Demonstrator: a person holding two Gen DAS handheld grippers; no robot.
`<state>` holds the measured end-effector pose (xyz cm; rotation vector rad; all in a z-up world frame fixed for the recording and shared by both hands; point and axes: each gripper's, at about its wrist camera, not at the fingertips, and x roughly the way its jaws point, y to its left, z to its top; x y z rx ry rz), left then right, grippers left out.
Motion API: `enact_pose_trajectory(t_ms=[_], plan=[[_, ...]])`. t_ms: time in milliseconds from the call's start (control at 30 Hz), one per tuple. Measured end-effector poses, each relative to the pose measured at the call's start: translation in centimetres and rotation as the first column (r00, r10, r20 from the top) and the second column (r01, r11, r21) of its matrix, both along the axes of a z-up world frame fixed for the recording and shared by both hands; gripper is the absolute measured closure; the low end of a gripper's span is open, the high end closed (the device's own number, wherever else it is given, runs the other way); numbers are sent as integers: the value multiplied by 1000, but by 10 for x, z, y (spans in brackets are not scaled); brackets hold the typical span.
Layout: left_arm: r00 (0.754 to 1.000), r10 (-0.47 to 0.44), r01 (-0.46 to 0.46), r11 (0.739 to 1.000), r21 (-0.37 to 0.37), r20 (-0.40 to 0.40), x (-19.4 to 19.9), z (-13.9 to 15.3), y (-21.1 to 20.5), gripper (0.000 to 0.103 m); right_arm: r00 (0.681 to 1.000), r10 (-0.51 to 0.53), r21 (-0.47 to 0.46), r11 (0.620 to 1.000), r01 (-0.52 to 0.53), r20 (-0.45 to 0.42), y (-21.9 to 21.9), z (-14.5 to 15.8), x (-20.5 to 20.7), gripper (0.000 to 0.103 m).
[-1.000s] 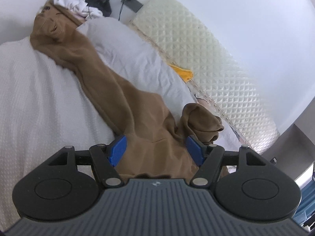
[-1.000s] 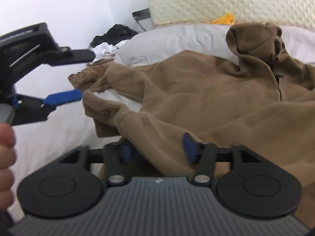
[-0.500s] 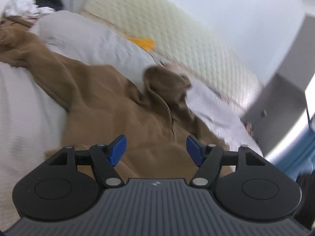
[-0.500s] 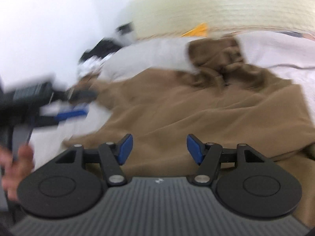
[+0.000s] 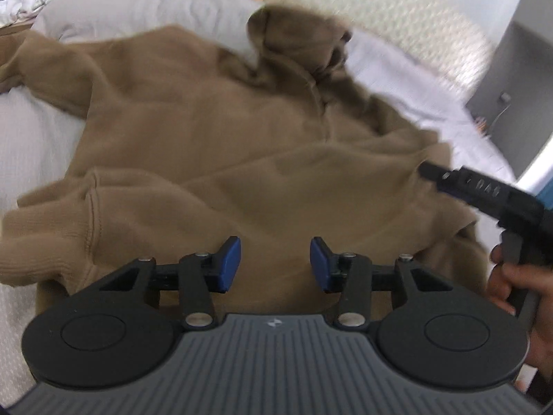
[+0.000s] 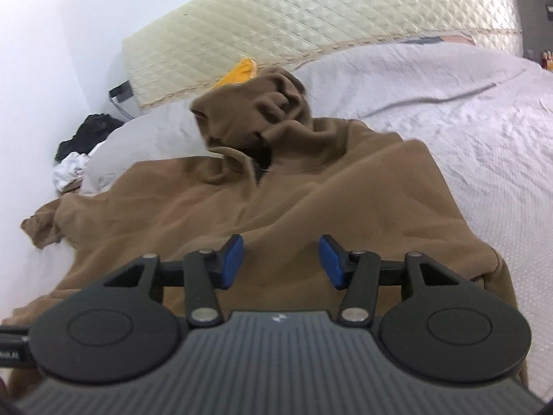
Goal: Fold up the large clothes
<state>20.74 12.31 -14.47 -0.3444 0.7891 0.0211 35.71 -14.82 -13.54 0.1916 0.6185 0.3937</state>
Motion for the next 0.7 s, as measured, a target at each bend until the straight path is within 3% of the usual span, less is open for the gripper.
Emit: enact_pose_trajectory(t_ms=[167, 267, 367, 567, 700], plan=[[997, 24, -23, 1000, 19, -77, 9, -20, 1, 53, 996, -18, -29, 999, 15, -82, -4, -26, 12, 54], [996, 29, -25, 999, 39, -90, 13, -26, -2, 53, 998, 6, -143, 990, -16, -69, 10, -35, 9, 54], [995, 38, -33, 998, 54, -94, 18, -27, -5, 53, 998, 14, -192, 981, -24, -53, 17, -43, 7, 54], [996, 70, -68, 997, 48, -52, 10, -11, -4, 51, 998, -5, -120, 993, -3, -66, 6, -37, 6, 53], [997, 81, -79, 994, 69, -19, -4, 7, -5, 42, 998, -23, -74, 997, 18, -64, 0, -22, -6, 52]])
